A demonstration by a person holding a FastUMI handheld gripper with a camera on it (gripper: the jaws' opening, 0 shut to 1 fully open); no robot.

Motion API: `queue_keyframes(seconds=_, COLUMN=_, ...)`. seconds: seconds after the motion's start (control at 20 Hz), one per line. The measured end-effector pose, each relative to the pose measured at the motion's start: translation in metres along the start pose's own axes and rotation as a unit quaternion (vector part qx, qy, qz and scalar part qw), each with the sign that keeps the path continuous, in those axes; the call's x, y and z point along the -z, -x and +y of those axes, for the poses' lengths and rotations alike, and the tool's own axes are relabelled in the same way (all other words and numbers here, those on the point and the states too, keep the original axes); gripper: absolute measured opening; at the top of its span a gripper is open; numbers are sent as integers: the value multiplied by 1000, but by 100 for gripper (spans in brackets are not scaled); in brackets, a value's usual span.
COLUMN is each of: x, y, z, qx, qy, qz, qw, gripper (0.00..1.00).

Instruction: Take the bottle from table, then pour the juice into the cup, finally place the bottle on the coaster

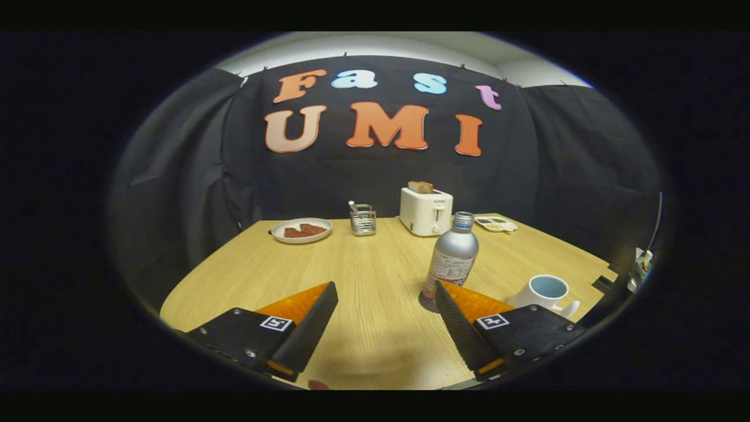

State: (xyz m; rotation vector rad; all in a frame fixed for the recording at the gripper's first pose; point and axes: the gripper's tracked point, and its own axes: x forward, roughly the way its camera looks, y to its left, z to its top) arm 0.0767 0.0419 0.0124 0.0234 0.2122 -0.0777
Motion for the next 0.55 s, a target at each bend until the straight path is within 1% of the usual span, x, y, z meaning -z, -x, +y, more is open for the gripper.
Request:
queue_keyframes(seconds=0.15, x=-22, y=31, z=8, qx=-12, qy=-9, qz=-22, qw=1000, gripper=98)
queue_keyframes(seconds=0.25, x=-32, y=55, z=3, qx=-14, qy=-1, qz=-32, qw=999, gripper=98)
queue_keyframes(seconds=0.4, x=-49, y=73, z=9, qx=-27, qy=-2, qz=-62, qw=998, gripper=98)
queue_keyframes(seconds=0.55, x=-56, y=83, z=8, qx=-35, qy=-24, qz=-77, qw=996, gripper=97)
